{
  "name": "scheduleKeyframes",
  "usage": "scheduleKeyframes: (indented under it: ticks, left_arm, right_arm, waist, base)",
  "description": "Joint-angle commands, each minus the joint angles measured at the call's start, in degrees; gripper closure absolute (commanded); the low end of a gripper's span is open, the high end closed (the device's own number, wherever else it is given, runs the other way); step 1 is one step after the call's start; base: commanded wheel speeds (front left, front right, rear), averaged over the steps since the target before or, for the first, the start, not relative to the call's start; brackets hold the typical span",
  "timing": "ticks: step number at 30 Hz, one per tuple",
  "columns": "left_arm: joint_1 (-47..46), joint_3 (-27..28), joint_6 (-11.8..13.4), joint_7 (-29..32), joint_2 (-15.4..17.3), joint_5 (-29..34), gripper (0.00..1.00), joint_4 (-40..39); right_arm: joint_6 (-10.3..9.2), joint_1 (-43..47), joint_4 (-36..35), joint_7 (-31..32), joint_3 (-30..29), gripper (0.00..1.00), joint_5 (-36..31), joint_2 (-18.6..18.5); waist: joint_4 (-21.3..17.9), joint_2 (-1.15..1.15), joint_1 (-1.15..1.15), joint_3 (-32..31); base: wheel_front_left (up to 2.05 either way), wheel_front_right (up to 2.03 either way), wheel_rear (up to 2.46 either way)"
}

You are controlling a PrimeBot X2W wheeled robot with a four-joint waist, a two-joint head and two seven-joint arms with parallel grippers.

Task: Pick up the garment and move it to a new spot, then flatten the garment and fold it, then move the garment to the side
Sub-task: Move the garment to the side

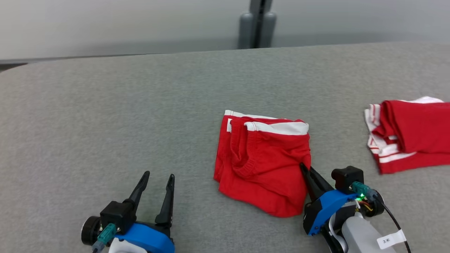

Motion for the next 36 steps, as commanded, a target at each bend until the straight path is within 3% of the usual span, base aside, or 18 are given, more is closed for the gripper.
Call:
scheduleKeyframes:
  ticks: [1, 10, 17, 28, 36]
  left_arm:
    - [-0.5, -0.6, -0.1, -0.2, 0.2, 0.3, 0.0, -0.5]
    - [-1.1, -5.8, -0.1, -0.2, 1.6, 1.0, 0.0, -3.5]
    - [-0.4, -8.2, -0.1, -0.2, 2.5, -0.3, 0.0, -4.7]
    - [-0.4, -9.1, -0.1, -0.2, 3.6, -1.5, 0.0, -5.0]
    - [-0.6, -8.4, -0.1, -0.2, 4.6, -2.3, 0.0, -4.1]
  right_arm:
    - [-0.04, 1.5, -0.5, -0.2, -0.2, 1.0, -0.2, -0.3]
    - [-0.03, 5.2, -3.9, -0.2, 1.0, 1.0, 1.3, -0.3]
    - [-0.03, 6.6, -5.7, -0.2, 1.7, 1.0, 2.0, -0.3]
    - [-0.03, 5.6, -6.9, -0.2, 0.6, 1.0, -0.2, -0.3]
    - [-0.03, -3.0, -8.3, 0.8, -2.1, 1.0, -10.4, -0.3]
  waist:
    - [-4.7, 0.0, 0.0, -2.8]
    - [-15.5, 0.0, 0.0, -2.2]
    - [-20.1, 0.0, 0.0, -1.4]
    - [-20.9, 0.0, 0.0, 0.1]
    - [-18.8, 0.0, 0.0, 1.8]
  base:
    - [0.0, 0.0, 0.0]
    - [0.0, 0.0, 0.0]
    - [0.0, 0.0, 0.0]
    - [0.0, 0.0, 0.0]
    - [0.0, 0.0, 0.0]
